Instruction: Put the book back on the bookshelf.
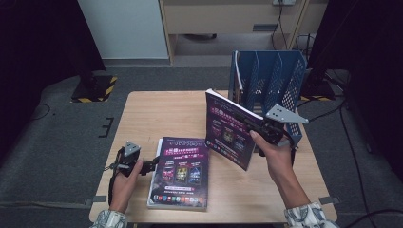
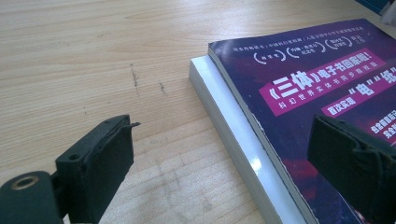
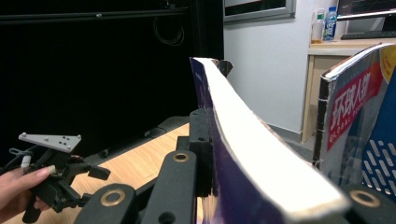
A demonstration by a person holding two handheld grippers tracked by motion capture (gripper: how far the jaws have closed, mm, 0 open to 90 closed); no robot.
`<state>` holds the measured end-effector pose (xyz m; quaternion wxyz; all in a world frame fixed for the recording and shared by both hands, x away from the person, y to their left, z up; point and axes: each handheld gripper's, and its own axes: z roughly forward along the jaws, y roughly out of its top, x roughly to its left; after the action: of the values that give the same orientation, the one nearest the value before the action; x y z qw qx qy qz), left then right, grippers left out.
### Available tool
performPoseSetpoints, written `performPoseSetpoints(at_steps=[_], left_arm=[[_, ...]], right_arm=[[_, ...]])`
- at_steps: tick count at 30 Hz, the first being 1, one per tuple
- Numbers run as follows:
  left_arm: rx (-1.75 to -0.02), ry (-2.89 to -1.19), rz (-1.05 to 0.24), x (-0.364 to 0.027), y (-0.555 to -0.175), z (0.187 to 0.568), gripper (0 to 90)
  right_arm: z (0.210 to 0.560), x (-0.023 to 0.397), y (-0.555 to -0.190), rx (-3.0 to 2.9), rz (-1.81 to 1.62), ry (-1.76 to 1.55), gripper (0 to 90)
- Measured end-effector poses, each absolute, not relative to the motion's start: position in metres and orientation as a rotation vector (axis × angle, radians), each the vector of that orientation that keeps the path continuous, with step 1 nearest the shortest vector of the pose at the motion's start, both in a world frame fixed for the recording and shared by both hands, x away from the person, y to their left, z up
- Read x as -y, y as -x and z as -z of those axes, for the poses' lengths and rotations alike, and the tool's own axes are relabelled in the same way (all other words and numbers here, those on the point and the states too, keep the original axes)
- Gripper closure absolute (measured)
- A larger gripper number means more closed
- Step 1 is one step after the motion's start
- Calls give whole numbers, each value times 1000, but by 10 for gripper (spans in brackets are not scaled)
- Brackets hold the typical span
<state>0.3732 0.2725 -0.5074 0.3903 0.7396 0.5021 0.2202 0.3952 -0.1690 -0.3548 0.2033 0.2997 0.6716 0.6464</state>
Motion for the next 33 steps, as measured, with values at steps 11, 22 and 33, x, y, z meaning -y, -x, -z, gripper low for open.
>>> performPoseSetpoints(at_steps=[11,22,33], left_arm=[[-1280,-1875,-556,-273,-373,507,66],[-1284,-1879,-556,-273,-373,507,68],[-1284,-1883,-561,-273,-373,508,68]], right_arm=[[357,181,-387,-1875,-1798,-827,825],[358,195,-377,-1868,-1802,-823,825],[360,212,-371,-1859,-1794,-826,825]])
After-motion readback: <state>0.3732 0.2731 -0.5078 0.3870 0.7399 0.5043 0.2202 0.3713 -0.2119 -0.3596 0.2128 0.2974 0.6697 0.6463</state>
